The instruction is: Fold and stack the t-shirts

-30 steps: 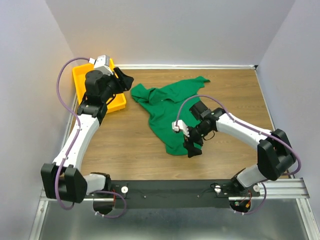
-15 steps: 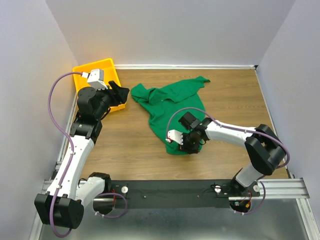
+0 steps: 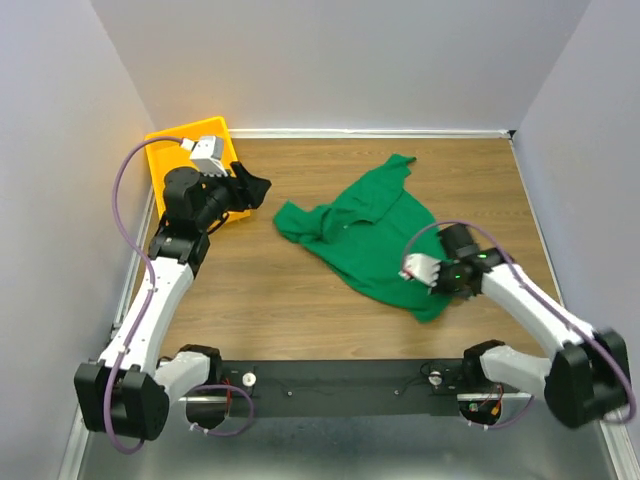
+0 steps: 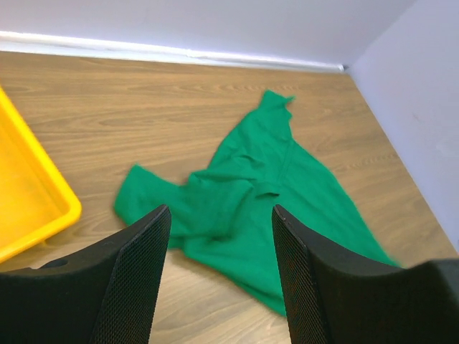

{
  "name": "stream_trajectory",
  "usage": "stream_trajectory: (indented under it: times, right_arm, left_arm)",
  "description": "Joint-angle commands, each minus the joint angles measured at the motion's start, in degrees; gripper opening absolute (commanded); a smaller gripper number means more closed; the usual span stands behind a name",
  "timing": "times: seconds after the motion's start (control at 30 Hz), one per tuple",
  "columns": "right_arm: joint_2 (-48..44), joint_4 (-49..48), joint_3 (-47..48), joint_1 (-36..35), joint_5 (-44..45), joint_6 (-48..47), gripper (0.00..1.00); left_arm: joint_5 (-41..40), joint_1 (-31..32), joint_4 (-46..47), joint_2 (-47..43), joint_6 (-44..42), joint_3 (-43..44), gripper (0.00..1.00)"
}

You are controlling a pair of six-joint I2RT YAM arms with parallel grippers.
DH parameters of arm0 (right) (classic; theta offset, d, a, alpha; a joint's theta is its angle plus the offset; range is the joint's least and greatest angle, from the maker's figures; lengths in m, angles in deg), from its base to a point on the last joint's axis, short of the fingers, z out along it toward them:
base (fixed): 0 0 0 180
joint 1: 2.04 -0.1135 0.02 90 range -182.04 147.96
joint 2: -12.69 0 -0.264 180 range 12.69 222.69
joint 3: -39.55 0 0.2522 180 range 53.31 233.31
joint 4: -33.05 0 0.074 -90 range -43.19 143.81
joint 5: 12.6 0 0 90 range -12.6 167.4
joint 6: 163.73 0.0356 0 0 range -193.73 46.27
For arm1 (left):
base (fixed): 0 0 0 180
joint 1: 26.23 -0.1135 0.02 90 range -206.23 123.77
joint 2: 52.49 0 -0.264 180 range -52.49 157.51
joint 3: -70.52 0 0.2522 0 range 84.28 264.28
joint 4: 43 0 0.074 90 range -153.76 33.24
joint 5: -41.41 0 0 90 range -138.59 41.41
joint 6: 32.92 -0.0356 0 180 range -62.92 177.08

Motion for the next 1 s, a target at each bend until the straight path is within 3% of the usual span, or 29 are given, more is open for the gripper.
stream_trajectory:
  times: [0.0, 0.07, 0.1, 0.13, 0.17, 0.33, 0.6, 0.67, 0.97]
  right_arm:
    - [-10.58, 7.80, 2.47, 12.72, 8.34, -16.13, 0.01]
    - [-9.90, 8.06, 6.23, 20.37, 6.95, -15.80, 0.26]
    - [-8.93, 8.67, 7.82, 25.09, 5.54, -14.40, 0.61]
    - [-7.96, 9.11, 9.41, 27.58, 3.53, -12.90, 0.80]
    - [-6.56, 9.55, 11.25, 29.60, -0.32, -8.89, 0.85]
    - [1.71, 10.96, 19.87, 35.51, -16.58, 8.24, 0.88]
    - [12.69, 6.22, 27.08, 37.71, -26.29, 30.42, 0.88]
    - [15.32, 5.51, 28.57, 38.76, -26.64, 34.55, 0.86]
    - [22.72, 4.81, 29.64, 47.20, -30.42, 39.49, 0.81]
  left_arm:
    - [7.95, 1.52, 2.44, 5.19, -1.94, 1.71, 0.66]
    - [8.30, 6.24, 2.44, 10.26, -3.95, 5.21, 0.66]
    - [8.13, 8.10, 1.83, 12.30, -4.83, 6.89, 0.66]
    - [6.56, 10.29, 1.04, 14.41, -5.80, 8.91, 0.66]
    - [5.50, 13.01, 0.07, 16.69, -7.20, 11.19, 0.67]
    - [0.41, 23.93, -7.66, 35.48, -13.80, 28.85, 0.67]
    - [-11.46, 34.65, -23.39, 58.87, -14.77, 54.77, 0.55]
    - [-14.98, 36.67, -26.03, 62.48, -15.04, 58.13, 0.49]
    - [-22.01, 41.16, -31.66, 72.00, -17.15, 66.31, 0.49]
